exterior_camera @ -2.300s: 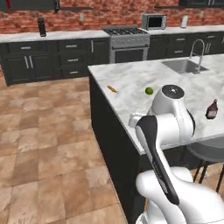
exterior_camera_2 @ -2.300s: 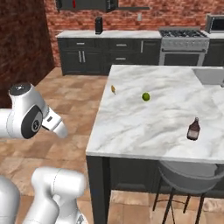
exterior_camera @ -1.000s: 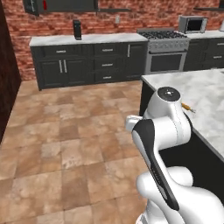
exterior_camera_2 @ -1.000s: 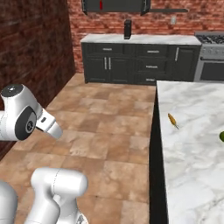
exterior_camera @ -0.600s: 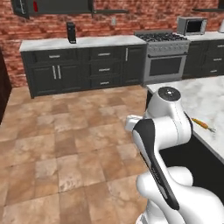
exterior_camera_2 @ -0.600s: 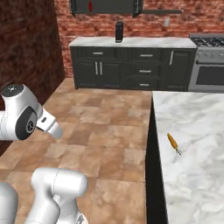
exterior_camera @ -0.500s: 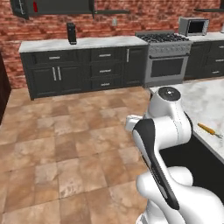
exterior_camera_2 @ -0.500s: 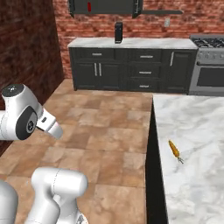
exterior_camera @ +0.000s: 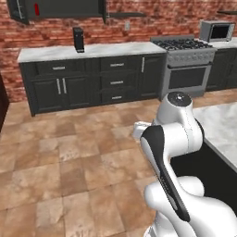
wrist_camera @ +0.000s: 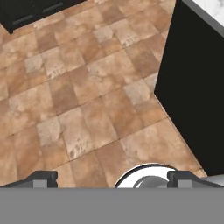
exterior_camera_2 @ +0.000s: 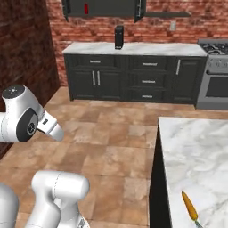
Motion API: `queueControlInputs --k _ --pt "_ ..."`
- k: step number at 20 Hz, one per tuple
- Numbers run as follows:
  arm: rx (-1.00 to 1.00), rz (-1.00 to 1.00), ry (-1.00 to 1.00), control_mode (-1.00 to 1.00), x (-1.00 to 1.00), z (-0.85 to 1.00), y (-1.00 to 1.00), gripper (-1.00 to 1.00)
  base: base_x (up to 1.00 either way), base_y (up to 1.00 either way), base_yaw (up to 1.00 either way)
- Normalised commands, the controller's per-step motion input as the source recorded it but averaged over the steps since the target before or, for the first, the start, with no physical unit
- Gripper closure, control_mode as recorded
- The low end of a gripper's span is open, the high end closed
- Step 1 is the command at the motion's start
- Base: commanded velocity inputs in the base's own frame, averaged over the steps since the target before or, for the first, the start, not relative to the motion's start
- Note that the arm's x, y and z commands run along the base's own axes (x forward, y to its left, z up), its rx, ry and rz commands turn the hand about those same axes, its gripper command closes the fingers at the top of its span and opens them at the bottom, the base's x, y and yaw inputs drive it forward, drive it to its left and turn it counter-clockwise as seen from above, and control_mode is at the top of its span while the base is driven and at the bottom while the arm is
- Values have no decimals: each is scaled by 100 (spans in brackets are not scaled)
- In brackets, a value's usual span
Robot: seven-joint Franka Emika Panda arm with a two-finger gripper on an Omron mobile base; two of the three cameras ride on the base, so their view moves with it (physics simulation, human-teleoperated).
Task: Move the ketchup and ketchup from the cabinet to the dining counter.
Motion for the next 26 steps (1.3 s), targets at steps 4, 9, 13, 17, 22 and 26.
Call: queueControlInputs --k 4,9,13,17,22,26 --pt "0 0 0 100 0 0 0 -100 94 28 0" --pt "0 0 0 100 0 0 0 -100 94 32 0" --pt "0 0 0 100 0 0 0 -100 94 29 0" --pt "0 0 0 100 0 0 0 -100 94 29 0" --pt "0 0 0 100 0 0 0 -100 94 29 0" --pt "0 0 0 100 0 0 0 -100 94 35 0"
